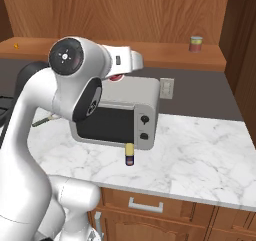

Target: Pick the cans from the counter and place them in their designated side in the cabinet.

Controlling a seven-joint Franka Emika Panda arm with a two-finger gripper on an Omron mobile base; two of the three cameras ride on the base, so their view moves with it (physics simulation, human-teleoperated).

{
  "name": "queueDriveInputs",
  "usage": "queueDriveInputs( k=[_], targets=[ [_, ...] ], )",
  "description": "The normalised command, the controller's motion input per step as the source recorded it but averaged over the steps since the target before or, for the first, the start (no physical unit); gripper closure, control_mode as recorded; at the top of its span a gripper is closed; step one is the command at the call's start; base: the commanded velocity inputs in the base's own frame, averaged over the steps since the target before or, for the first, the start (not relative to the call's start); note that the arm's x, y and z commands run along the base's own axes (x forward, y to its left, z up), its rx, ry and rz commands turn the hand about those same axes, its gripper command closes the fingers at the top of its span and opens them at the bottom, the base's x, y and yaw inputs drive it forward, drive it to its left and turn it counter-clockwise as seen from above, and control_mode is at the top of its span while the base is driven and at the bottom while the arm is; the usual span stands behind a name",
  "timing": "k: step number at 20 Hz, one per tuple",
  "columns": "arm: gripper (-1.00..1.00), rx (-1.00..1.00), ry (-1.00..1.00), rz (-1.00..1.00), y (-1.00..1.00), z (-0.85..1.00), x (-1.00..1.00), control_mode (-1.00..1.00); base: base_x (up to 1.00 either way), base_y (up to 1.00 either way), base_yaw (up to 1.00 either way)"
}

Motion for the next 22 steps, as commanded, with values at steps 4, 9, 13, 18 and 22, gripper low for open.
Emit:
queueDriveInputs(
  k=[4, 9, 13, 18, 22],
  targets=[
    [1.00, 0.00, -0.03, 0.00, -0.05, 0.09, 0.15, -1.00, 0.00, 0.00, 0.00],
    [1.00, 0.00, -0.01, 0.00, -0.11, 0.07, 0.14, -1.00, 0.00, 0.00, 0.00],
    [1.00, -0.02, 0.00, 0.00, -0.12, 0.05, 0.12, -1.00, 0.00, 0.00, 0.00],
    [1.00, -0.03, 0.00, 0.00, -0.09, 0.06, 0.10, -1.00, 0.00, 0.00, 0.00],
    [1.00, -0.02, 0.00, 0.00, -0.08, 0.06, 0.11, -1.00, 0.00, 0.00, 0.00]
  ],
)
